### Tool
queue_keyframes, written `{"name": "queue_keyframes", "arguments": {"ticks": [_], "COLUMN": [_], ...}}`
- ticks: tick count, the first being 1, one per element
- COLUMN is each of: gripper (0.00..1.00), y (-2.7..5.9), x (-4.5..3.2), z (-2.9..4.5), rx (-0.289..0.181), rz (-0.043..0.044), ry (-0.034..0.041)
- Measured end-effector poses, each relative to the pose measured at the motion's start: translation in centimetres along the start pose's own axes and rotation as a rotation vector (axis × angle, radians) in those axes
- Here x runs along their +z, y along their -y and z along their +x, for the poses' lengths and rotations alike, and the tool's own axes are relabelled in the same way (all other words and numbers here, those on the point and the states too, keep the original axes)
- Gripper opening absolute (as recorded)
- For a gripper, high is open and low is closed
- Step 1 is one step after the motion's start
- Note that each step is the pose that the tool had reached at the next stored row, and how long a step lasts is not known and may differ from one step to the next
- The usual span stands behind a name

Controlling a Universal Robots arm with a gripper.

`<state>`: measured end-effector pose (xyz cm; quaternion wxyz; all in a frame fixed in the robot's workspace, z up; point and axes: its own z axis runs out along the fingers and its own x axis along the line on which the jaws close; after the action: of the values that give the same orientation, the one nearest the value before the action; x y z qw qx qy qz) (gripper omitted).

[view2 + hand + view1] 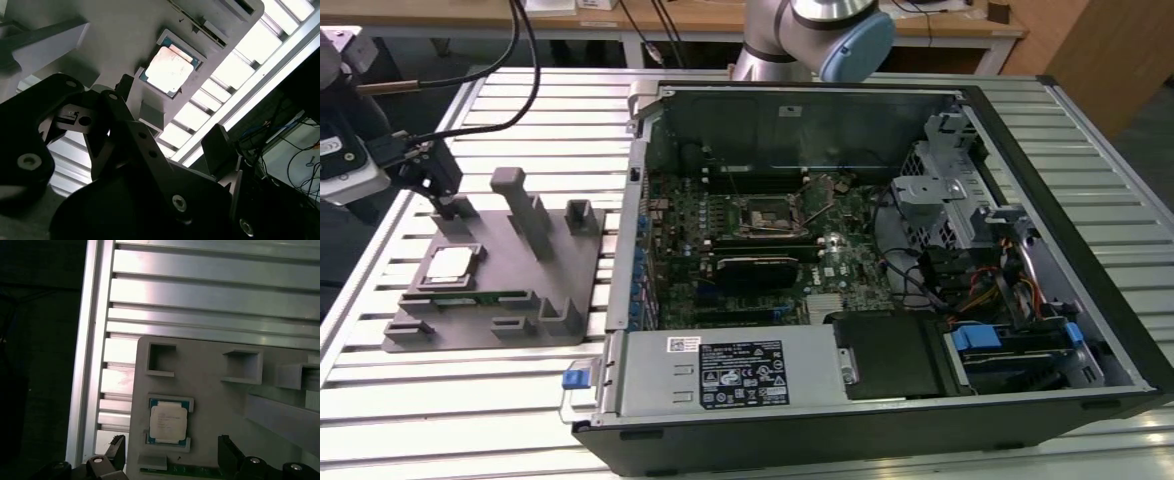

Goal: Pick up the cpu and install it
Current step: 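Pick up the cpu and move it towards the insertion slot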

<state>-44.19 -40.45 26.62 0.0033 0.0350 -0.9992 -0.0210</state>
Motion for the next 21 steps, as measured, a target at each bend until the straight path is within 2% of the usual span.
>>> {"name": "queue_keyframes", "arguments": {"ticks": [21], "gripper": [0.82], "y": [0.05], "x": [0.73], "z": [-0.01], "rx": [0.000], "rz": [0.0000], "ry": [-0.0001]}}
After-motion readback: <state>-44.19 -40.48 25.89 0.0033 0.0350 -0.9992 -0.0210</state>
